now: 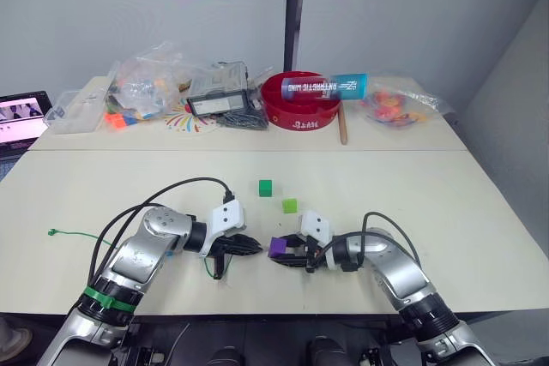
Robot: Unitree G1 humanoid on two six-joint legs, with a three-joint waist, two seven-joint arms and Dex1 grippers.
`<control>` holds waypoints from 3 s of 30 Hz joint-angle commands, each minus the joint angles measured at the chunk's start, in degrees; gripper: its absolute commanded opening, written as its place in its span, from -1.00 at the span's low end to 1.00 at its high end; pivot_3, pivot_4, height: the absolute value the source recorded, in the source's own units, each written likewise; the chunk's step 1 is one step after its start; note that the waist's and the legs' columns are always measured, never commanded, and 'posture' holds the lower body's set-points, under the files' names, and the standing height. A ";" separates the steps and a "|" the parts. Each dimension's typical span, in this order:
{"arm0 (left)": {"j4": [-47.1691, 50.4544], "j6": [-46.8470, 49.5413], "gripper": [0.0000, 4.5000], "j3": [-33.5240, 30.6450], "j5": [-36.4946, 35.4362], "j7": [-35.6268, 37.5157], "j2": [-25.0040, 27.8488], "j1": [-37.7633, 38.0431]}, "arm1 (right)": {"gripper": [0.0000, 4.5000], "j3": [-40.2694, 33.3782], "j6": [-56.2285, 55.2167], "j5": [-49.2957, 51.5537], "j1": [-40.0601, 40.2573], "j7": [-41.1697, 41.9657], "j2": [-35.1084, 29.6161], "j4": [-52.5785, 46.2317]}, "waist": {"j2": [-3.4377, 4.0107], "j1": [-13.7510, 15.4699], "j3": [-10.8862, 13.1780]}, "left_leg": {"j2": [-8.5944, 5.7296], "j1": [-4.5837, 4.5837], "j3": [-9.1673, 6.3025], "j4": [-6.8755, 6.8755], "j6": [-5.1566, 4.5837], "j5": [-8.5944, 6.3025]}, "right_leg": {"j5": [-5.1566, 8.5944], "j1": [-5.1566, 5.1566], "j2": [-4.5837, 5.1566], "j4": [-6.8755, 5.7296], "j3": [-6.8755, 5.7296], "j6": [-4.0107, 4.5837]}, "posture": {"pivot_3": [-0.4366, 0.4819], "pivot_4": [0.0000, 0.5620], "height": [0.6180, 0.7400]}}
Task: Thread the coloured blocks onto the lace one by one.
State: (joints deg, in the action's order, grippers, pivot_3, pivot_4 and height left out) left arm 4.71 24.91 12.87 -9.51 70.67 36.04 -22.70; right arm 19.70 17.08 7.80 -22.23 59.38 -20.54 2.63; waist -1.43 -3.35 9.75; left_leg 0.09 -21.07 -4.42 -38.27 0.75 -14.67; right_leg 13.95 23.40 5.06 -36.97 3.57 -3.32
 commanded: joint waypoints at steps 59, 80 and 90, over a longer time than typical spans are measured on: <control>6.45 -2.63 -1.00 -3.08 -7.46 -0.89 5.67 6.27 | -0.47 4.05 2.57 -1.47 0.23 1.69 -1.11 1.04 | -0.07 -0.49 -0.08 | 0.03 0.27 0.02 0.34 0.00 -0.01 | 0.03 -0.19 0.00 0.20 0.00 0.03 | -0.05 -0.47 0.85; 3.29 0.21 -1.00 3.95 -4.92 -3.15 -6.01 -2.41 | -0.47 4.13 3.20 -1.22 0.25 1.33 -0.57 0.60 | -0.07 1.14 -0.09 | -0.05 0.24 0.05 0.33 0.04 0.02 | 0.05 -0.28 0.08 0.30 0.00 0.00 | -0.05 -0.47 0.85; 5.15 1.45 -1.00 3.15 -5.58 -2.44 -5.93 -2.76 | -0.47 4.43 3.21 -0.99 0.48 1.15 0.43 0.59 | -0.08 1.03 -0.09 | -0.04 0.24 0.04 0.33 0.04 0.02 | 0.05 -0.27 0.07 0.30 0.00 0.00 | -0.05 -0.47 0.85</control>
State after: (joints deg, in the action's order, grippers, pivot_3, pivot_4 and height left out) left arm 4.32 27.21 14.66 -12.08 68.23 33.35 -22.93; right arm 20.53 18.55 7.56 -22.97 61.44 -22.42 1.86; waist -1.51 -2.32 9.67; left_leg 0.04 -20.83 -4.38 -37.94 0.79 -14.65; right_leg 14.00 23.13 5.14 -36.67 3.57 -3.31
